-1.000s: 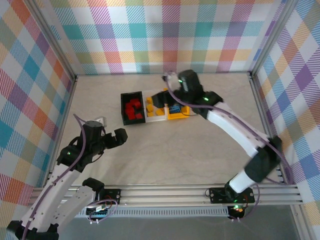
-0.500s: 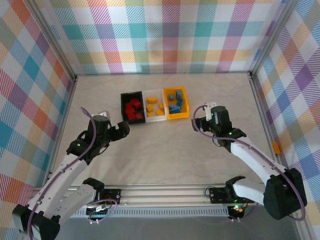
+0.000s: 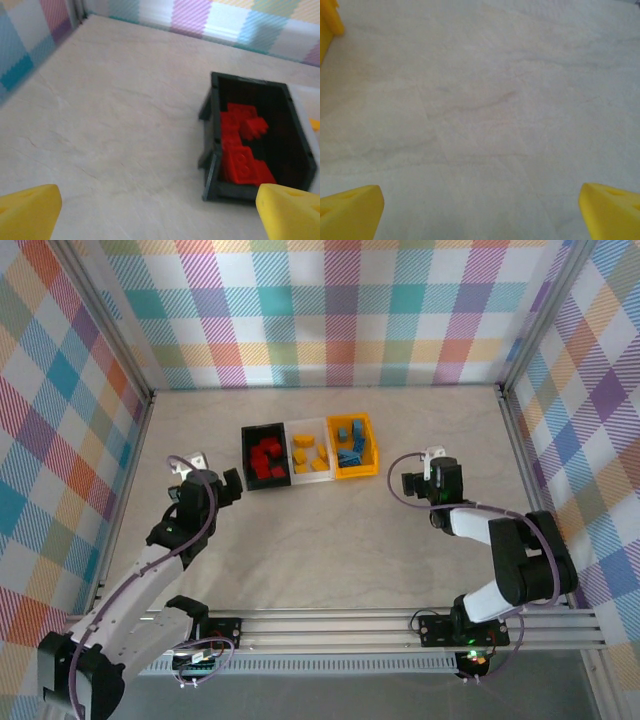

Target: Sort the legos into containers by color

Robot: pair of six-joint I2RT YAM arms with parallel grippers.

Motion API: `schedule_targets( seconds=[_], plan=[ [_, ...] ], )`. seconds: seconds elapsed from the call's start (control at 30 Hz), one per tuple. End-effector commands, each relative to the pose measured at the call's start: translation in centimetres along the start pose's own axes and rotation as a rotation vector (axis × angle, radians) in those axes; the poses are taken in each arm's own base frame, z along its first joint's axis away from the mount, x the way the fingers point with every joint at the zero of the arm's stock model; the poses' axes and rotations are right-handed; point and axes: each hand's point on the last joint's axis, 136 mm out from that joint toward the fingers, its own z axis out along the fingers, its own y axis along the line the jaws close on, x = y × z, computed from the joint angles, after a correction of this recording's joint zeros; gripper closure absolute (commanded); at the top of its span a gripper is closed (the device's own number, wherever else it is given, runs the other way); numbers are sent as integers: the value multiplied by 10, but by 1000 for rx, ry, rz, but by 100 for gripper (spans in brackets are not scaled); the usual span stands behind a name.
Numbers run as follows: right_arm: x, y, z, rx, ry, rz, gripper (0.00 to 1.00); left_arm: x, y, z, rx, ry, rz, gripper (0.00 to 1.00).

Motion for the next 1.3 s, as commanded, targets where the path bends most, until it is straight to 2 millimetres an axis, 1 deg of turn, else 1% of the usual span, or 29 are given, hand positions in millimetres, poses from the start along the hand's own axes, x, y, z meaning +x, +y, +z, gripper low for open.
schedule_targets(
  seconds=[0.0,0.07,0.17,0.27,0.33,0.37,0.43,0.47,0.57,0.63,0.67,0.77,0.87,0.97,1.0,1.07,1.1,1.13,1.17,1.2,1.27],
  plan=[
    [-21,-5,0,26,-94,8,0,-14,21,15,-93,-80,20,0],
    [-22,-7,-2,36,-110,17,0,-11,27,28,-110,-98,24,0],
    [-26,-11,-11,50,-177,37,0,1,21,50,-86,-133,96,0],
    [-24,-14,-20,62,-236,53,0,25,16,76,-83,-108,158,0],
    [-23,-14,-24,55,-255,56,0,40,11,88,-62,-99,184,0],
    [-23,-13,-25,49,-259,54,0,43,10,91,-54,-109,184,0],
    [-23,-12,-28,40,-280,51,0,40,-3,92,15,-144,197,1],
    [-22,-11,-30,34,-291,49,0,41,-6,93,35,-153,194,1],
    [-20,-8,-38,13,-337,45,0,50,-9,99,49,-141,205,0],
    [-19,-7,-39,7,-342,44,0,55,-9,103,60,-154,204,0],
    [-19,-6,-38,5,-338,43,0,57,-10,103,64,-132,203,0],
    [-20,-6,-38,-2,-340,45,0,56,-6,111,61,-101,179,0],
    [-19,-6,-37,-15,-330,47,0,56,5,123,34,-51,128,0],
    [-20,-6,-36,-20,-328,50,0,58,7,125,45,-37,117,0],
    [-19,-6,-36,-21,-323,49,0,57,6,124,50,-41,115,0],
    [-18,-7,-31,-30,-299,60,0,67,2,124,88,-45,127,0],
    [-18,-9,-28,-39,-279,67,0,65,0,123,106,-80,130,0],
    [-20,-11,-25,-58,-261,104,0,67,-5,120,137,-68,144,0],
    [-20,-12,-21,-72,-241,115,0,68,-10,121,162,-61,159,2],
    [-20,-12,-19,-80,-229,122,0,68,-12,123,167,-51,165,2],
    [-15,-15,-16,-97,-217,144,0,68,-8,126,165,-33,143,0]
  ],
)
